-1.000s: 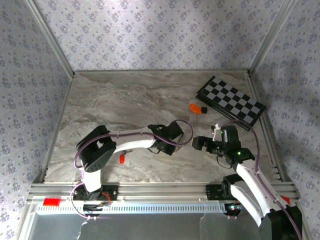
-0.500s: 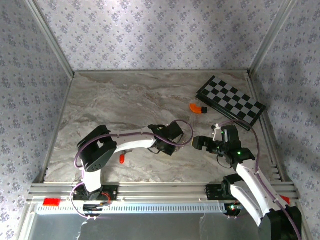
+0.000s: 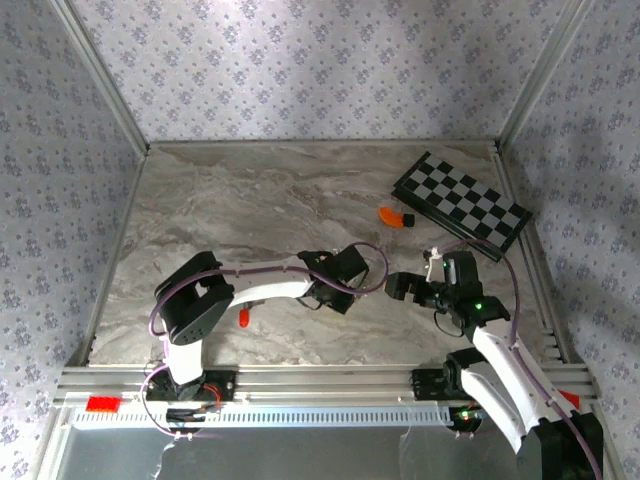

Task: Put the keys on the keyring

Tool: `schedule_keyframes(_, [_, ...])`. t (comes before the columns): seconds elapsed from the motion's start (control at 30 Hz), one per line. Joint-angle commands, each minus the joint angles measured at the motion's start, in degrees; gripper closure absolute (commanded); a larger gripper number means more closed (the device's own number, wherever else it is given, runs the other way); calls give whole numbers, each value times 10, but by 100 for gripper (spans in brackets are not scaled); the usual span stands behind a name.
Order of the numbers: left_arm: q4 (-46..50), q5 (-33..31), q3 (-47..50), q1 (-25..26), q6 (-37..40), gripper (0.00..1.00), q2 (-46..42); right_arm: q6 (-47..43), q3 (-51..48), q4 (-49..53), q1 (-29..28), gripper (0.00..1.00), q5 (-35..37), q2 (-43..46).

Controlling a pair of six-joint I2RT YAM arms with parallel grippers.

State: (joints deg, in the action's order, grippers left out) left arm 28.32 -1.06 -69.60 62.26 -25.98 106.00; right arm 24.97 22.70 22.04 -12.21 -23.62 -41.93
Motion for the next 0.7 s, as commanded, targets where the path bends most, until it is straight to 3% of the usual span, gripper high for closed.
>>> schedule_keyframes(0.0, [0, 3, -9, 3, 1, 78, 6, -11, 10, -1, 5, 1, -8, 3])
schedule_keyframes(0.67, [2, -6, -12, 5, 1, 82, 13, -15, 13, 4, 12, 0, -9, 10])
